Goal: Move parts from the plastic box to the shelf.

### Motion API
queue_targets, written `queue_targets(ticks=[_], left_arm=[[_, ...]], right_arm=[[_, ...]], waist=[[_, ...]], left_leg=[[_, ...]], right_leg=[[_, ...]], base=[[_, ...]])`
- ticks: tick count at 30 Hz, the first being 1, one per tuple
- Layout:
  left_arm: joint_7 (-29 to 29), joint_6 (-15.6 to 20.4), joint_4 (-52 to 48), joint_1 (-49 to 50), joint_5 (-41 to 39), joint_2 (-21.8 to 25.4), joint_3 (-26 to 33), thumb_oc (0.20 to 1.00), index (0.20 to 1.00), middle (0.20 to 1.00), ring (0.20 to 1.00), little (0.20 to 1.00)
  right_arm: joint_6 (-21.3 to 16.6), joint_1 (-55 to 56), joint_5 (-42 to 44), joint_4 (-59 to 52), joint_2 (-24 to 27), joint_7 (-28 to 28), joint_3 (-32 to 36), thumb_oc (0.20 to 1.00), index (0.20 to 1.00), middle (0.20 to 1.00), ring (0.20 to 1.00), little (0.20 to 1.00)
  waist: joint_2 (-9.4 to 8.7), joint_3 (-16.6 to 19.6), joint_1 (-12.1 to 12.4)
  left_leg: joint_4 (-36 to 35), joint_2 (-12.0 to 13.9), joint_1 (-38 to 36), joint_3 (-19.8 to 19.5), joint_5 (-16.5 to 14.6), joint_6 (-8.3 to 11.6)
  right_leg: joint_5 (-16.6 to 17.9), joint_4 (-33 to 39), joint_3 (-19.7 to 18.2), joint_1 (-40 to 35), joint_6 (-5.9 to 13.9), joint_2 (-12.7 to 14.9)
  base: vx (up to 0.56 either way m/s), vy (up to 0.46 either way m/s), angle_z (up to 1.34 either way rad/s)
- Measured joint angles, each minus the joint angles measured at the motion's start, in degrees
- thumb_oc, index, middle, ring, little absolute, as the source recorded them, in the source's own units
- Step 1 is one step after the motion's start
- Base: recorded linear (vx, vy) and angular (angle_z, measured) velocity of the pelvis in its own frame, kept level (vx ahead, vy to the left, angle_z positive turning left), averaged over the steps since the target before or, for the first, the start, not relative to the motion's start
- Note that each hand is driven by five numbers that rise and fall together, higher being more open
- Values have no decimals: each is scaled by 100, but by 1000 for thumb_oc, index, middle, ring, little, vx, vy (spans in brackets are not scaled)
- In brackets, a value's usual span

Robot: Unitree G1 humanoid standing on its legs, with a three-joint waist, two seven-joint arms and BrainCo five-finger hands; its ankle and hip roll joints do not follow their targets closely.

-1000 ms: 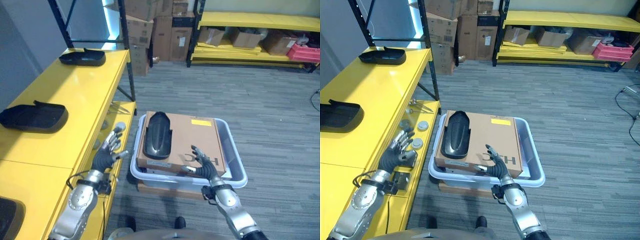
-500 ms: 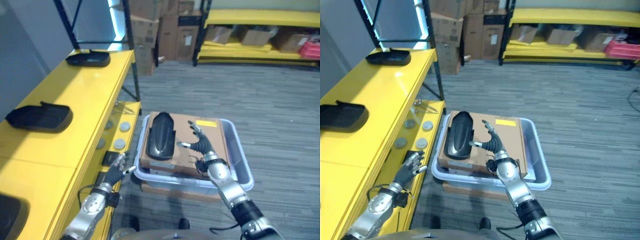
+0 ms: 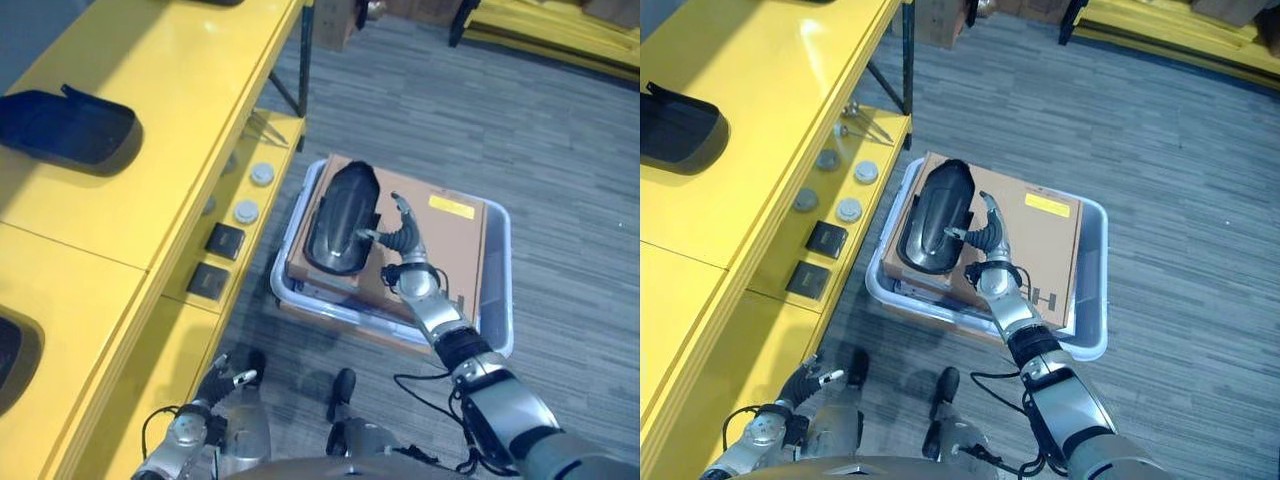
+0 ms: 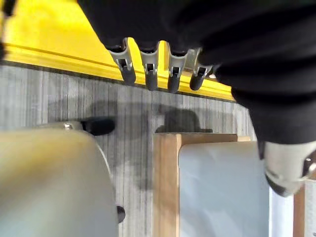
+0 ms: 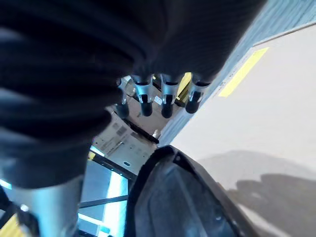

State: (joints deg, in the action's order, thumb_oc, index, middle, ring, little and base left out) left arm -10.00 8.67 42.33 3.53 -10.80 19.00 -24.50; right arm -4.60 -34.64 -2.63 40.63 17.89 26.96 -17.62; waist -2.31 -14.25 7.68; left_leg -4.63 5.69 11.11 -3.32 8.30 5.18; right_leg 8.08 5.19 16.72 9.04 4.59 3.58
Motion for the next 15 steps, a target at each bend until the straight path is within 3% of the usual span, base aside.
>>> queue_targets(ticks=[5,11,15], left_arm=[[-478,43,808,-135,81,-305,589,1000,1000,1000,1000,1000],[-605,69,1174,-130,-49,-342,638,1000,1000,1000,1000,1000],[-580,105,1557,-220,-198,-332,653,1000,1000,1000,1000,1000]], right_arm=[[109,-389,9,531,-31,228,-7,1000,1000,1000,1000,1000],[114,-800,56,1096,-45,306,26,1000,1000,1000,1000,1000],[50,-1330,58,2197,-140,366,-255,1000,1000,1000,1000,1000]], waist=[[-17,-149,95],[-40,-366,281],[-86,-409,305]], left_leg=[[2,-15,184,-139,28,15],[3,-24,234,-164,31,30],[5,-24,403,-242,49,49]], right_leg=[[1,-2,126,107,3,10],[-4,-35,217,119,-6,12],[-2,-38,288,257,-8,13]], base=[[-9,1,10],[-4,15,8],[7,5,7]])
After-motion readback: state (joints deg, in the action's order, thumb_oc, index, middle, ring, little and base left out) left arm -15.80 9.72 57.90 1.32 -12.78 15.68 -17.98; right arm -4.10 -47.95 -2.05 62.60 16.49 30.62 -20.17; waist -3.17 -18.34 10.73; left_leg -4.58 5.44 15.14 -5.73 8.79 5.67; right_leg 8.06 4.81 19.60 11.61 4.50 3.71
